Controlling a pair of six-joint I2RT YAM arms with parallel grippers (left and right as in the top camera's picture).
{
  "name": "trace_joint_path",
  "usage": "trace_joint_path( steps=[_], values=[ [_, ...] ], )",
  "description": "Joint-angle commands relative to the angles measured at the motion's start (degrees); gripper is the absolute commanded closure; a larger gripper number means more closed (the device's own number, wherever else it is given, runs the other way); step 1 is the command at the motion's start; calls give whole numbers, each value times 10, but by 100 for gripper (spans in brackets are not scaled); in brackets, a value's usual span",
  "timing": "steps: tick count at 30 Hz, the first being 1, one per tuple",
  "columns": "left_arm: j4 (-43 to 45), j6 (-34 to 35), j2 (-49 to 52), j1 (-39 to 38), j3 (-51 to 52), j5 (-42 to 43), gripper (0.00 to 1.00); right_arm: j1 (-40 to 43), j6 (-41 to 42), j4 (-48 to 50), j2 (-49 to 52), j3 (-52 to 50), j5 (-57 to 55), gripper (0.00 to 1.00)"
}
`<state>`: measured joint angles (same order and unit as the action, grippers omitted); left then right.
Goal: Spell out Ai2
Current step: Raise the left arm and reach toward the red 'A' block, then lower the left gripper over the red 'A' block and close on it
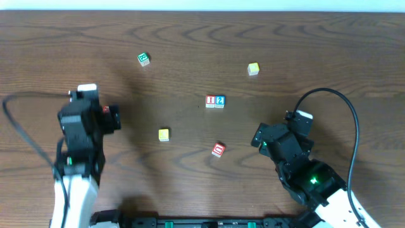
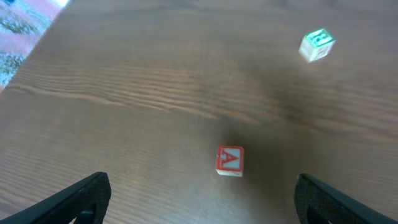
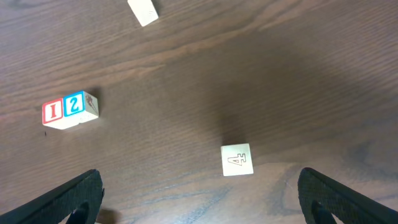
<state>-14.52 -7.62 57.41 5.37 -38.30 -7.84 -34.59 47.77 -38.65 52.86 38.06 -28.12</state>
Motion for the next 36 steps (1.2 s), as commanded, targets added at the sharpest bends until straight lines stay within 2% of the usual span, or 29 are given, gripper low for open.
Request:
trace_joint_path(
  steps=[1,6,10,17,21,25,27,33,36],
  values=[
    [-29,-23,96,16,-79,24,5,-5,10,1,1,-3,-14,1],
    [-115,-11,231,40,-200,99,5,-5,10,1,1,-3,-14,1],
    [-140,-70,296,48,-244,150,5,-5,11,1,1,-3,-14,1],
    [-179,-217,329,48,-246,154,5,-5,11,1,1,-3,-14,1],
    [-183,-271,332,48,-246,154,5,-5,10,1,1,-3,-14,1],
    [-182,-271,332,48,-246,154,5,-5,11,1,1,-3,-14,1],
    [-183,-248,332,48,-246,154,5,-5,10,1,1,-3,-14,1],
    [-180,-74,332,48,-245,154,5,-5,10,1,1,-3,-14,1],
    [-178,-58,334,48,-242,154,5,-5,10,1,1,-3,-14,1]
  ],
)
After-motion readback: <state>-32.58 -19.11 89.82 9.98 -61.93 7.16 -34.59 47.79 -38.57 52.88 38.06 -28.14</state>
